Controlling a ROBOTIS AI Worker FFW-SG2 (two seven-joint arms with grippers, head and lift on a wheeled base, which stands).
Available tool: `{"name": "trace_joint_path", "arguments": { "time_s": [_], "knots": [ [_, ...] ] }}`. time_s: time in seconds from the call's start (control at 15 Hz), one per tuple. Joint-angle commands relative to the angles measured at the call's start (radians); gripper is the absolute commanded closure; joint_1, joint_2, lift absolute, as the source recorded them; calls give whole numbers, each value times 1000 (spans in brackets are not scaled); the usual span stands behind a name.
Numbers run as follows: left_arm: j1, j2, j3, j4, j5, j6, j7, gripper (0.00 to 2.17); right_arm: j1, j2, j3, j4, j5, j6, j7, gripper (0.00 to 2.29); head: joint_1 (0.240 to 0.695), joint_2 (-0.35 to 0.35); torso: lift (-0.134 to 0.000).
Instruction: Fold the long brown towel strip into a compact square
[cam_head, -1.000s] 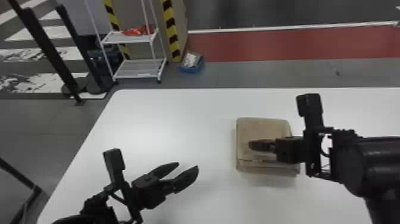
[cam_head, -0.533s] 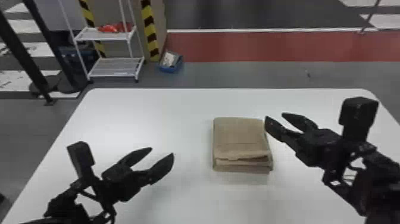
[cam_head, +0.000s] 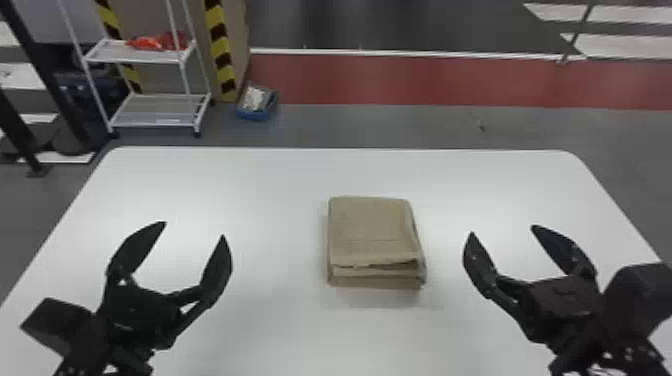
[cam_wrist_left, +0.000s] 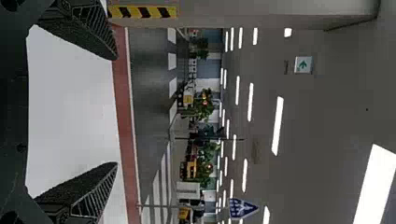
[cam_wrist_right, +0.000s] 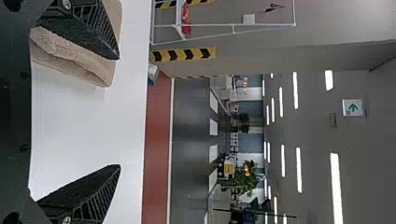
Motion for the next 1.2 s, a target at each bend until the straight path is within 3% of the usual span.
{"name": "trace_joint_path", "arguments": {
  "time_s": [0.0,0.4,0.6,1.13],
  "knots": [
    [20,-3,-4,15,-46,-10,11,83,22,1,23,31,54,-65,0,39,695,-23,-124],
    [74,-3,-11,-12,-64,8,28,87,26,1,16,79,51,-175,3,49,695,-22,-124],
    [86,-3,-11,-23,-61,2,65,87,25,1,13,88,39,-175,3,56,695,-14,-124],
    [88,-3,-14,-26,-58,-1,71,87,17,1,22,102,32,-175,3,66,695,-11,-124]
  ]
}}
